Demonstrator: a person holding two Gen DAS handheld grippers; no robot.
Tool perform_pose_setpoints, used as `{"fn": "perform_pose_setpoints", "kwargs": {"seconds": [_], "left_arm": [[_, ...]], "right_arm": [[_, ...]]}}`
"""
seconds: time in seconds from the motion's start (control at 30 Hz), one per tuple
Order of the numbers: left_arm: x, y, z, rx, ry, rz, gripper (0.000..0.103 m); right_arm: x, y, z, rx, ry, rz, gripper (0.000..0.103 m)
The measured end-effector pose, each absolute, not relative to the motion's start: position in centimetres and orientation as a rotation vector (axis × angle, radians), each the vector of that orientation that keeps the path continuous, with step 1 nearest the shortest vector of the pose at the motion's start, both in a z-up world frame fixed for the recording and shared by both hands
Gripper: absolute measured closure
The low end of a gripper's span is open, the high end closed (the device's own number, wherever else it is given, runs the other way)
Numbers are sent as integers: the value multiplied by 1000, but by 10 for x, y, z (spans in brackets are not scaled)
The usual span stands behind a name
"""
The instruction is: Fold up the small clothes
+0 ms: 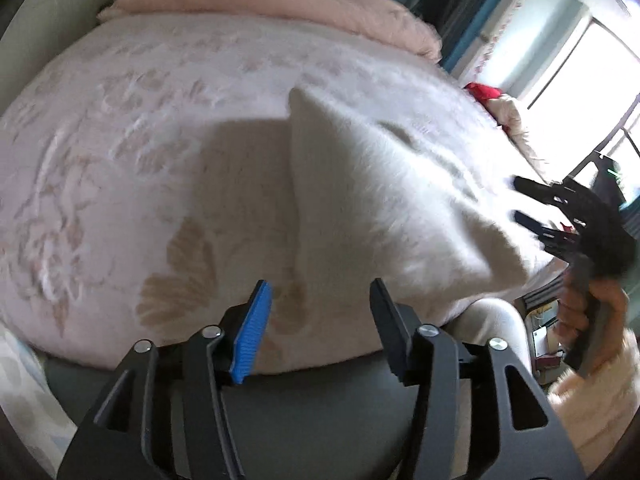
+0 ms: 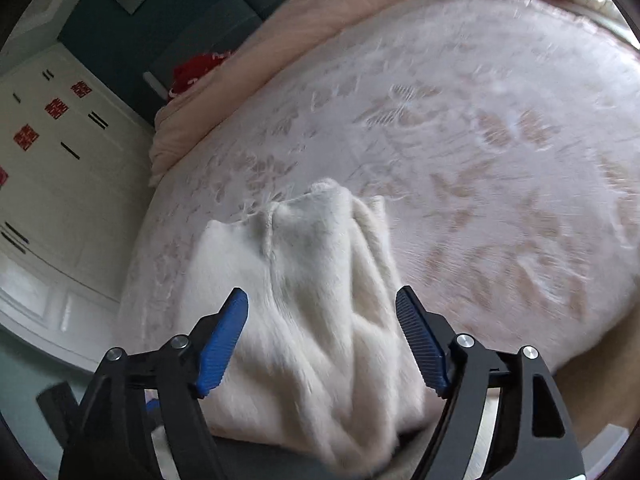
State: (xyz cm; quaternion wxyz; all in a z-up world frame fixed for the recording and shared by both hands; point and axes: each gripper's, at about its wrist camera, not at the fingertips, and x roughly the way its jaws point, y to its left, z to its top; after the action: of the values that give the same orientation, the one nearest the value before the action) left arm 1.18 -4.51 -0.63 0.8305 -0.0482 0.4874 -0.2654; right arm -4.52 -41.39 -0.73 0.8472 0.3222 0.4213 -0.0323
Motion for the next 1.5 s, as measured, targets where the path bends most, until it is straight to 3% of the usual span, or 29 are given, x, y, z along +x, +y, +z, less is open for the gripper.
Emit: {"fn": "perform_pose_setpoints", "kwargs": {"seconds": [0.07,0.1,0.13,0.17,0.37,0.43,0.5,0.53,0.7,0.9,1.0,1.1,1.33,1.43,1.5], "left_arm": [[11,-56,1,-75,1010,-574,44],[11,-61,2,-62,1008,-579,43],[11,-66,2,-49,1013,-581,43],[9,-69,2,-41,1017,-584,43],[3,-64,-3,-11,1020,-565,37],[6,-64,-8,-24,1041,-556,37],[8,-69,-10,-25,1050,-558,37],[7,-71,-8,-20,1047,-559,37],[1,-72,4,33,975,-563,28],[5,-66,-1,61,1012,-498,25],[10,-47,-1,31,1027,-441,25],[12,-29,2,3,1027,-401,25],[18,-17,2,-61,1034,-386,22],[17,-36,5,-60,1027,-437,22],[15,-52,12,-42,1008,-474,22]], "right_arm": [[-12,-411,-28,675,968,-60,34],[-1,-406,-36,677,1003,-41,47],[10,-400,-45,668,1050,-23,88],[22,-391,-44,637,1081,-4,91],[5,-378,49,443,764,2,94],[17,-387,19,413,859,-62,93],[38,-395,-53,414,1098,-74,92],[32,-398,-60,448,1080,-57,92],[-17,-406,5,595,844,-51,83],[-35,-324,44,486,891,206,88],[-21,-275,21,417,975,285,89],[-4,-240,-54,313,1202,274,94],[-14,-284,18,385,1023,148,94],[-5,-299,-30,308,1154,43,100],[-8,-322,-42,475,1137,83,100]]}}
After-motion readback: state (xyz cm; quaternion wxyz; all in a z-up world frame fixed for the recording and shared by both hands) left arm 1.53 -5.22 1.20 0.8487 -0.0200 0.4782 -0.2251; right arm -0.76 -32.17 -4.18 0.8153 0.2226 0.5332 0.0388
